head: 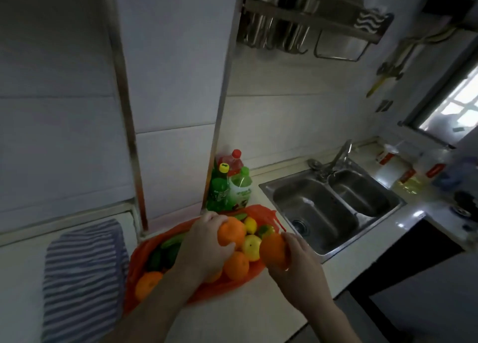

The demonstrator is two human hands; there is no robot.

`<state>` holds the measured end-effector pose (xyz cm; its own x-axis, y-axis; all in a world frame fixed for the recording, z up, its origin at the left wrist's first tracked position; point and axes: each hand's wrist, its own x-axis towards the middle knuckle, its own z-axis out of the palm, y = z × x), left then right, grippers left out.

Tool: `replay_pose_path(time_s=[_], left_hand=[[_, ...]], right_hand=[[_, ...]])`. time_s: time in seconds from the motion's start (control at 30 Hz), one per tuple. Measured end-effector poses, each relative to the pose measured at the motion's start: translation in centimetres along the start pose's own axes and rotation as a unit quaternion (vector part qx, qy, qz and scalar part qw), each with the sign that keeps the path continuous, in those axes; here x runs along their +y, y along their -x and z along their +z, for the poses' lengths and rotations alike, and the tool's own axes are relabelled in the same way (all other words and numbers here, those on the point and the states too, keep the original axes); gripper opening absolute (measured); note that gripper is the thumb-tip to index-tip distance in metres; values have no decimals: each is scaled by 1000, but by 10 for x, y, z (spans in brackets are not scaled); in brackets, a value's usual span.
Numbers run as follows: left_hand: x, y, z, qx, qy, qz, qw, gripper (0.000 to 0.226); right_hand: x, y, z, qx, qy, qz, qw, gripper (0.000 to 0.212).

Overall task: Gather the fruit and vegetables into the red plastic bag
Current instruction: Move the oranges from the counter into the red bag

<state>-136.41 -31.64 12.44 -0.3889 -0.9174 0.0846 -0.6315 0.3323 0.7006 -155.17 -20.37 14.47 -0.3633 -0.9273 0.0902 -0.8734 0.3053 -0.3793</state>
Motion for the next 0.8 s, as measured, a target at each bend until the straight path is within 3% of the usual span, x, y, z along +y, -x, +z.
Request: replay_pose_path(time_s=[0.33, 0.8], left_hand=[[-14, -52, 18, 7, -34, -66, 997, 59], [-30, -110, 120, -2, -66, -199, 978, 57]], right_hand=[[24, -94, 39, -99, -36, -44, 993, 77], [89, -212, 113, -248, -74, -132, 957, 69]])
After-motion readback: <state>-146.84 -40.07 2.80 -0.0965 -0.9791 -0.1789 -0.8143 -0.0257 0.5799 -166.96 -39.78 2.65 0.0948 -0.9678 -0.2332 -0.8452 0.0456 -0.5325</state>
